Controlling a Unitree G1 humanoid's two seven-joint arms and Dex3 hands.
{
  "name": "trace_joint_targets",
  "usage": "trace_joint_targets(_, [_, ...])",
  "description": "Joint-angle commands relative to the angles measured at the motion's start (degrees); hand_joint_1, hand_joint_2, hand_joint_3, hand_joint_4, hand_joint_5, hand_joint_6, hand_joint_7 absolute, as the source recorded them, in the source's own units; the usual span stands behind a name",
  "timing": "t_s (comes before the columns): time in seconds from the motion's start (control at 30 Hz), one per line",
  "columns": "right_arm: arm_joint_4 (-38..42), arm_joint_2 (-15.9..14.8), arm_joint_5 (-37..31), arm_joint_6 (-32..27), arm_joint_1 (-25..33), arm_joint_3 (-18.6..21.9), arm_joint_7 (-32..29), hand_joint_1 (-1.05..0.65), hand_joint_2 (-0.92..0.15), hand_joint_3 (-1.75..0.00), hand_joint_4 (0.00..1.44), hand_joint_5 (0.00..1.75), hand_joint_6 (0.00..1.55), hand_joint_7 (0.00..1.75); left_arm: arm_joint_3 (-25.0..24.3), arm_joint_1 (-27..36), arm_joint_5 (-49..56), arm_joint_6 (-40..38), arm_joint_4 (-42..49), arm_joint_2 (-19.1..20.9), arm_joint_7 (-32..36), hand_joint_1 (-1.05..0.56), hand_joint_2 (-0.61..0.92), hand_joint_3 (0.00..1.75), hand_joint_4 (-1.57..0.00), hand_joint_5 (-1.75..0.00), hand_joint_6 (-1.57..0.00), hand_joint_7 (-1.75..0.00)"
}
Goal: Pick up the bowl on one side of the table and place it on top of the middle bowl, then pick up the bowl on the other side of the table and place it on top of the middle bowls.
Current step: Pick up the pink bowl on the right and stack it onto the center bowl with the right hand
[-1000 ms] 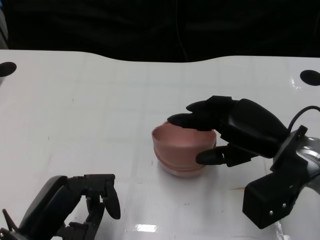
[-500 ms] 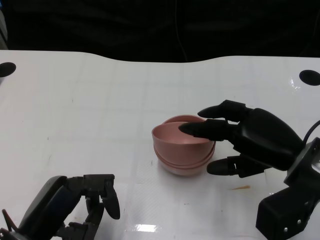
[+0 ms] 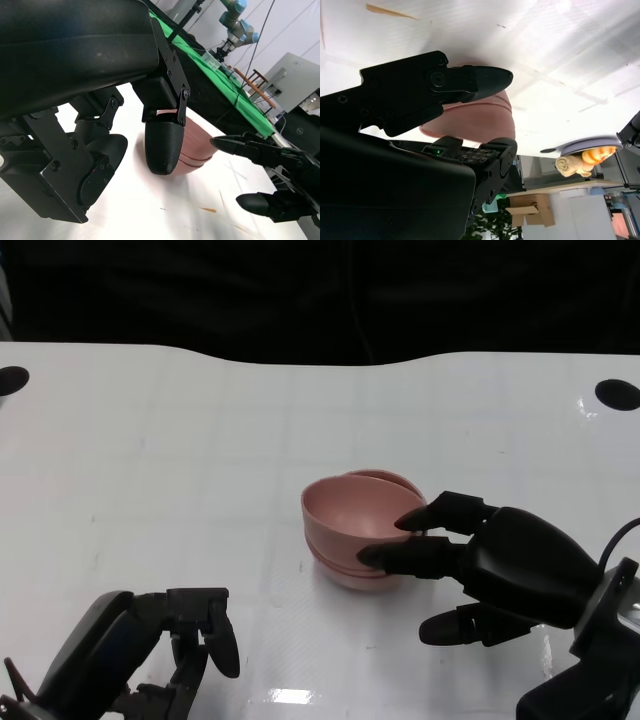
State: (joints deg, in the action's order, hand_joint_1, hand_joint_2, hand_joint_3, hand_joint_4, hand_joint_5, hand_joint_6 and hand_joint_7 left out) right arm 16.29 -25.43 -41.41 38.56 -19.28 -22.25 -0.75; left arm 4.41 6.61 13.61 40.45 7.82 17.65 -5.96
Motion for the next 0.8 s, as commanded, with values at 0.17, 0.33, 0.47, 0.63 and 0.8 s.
trace_joint_targets(0.17, [0.1, -0.9, -0.4, 0.0, -0.1, 0.5, -0.7, -0.72, -0.92, -0.34, 0.06, 0.56, 0.42, 0.01, -0.4, 0.1, -0.3, 0.2, 0.3, 0.9, -0.4, 0.10, 0.19, 1.64, -0.91, -1.65, -0.88, -1.42])
trace_joint_targets(0.33, [0.5, -0.8, -0.7, 0.2, -0.2, 0.6, -1.8, -0.71, -0.92, -0.32, 0.05, 0.58, 0.40, 0.01, -0.4, 0.0, 0.0, 0.4, 0.4, 0.9, -0.2, 0.09, 0.19, 1.64, -0.92, -1.65, -0.88, -1.42])
trace_joint_targets(0.47, [0.9, -0.8, -0.7, 0.7, -0.4, 0.5, -2.9, -0.72, -0.92, -0.31, 0.05, 0.59, 0.40, 0.00, -0.5, 0.0, 0.1, 0.4, 0.4, 0.9, -0.1, 0.09, 0.19, 1.63, -0.92, -1.65, -0.88, -1.42])
trace_joint_targets(0.63, [1.1, -0.8, -0.8, 0.8, -0.5, 0.4, -3.2, -0.72, -0.92, -0.31, 0.04, 0.60, 0.40, 0.00, -0.5, 0.0, 0.1, 0.4, 0.4, 0.9, -0.1, 0.09, 0.19, 1.63, -0.92, -1.64, -0.88, -1.42])
trace_joint_targets(0.8, [0.6, -1.0, 0.3, 1.7, 0.1, 1.2, -3.9, -0.72, -0.92, -0.31, 0.04, 0.61, 0.40, 0.00, -0.4, 0.0, 0.3, 0.5, 0.5, 0.9, 0.0, 0.09, 0.20, 1.63, -0.92, -1.64, -0.88, -1.42])
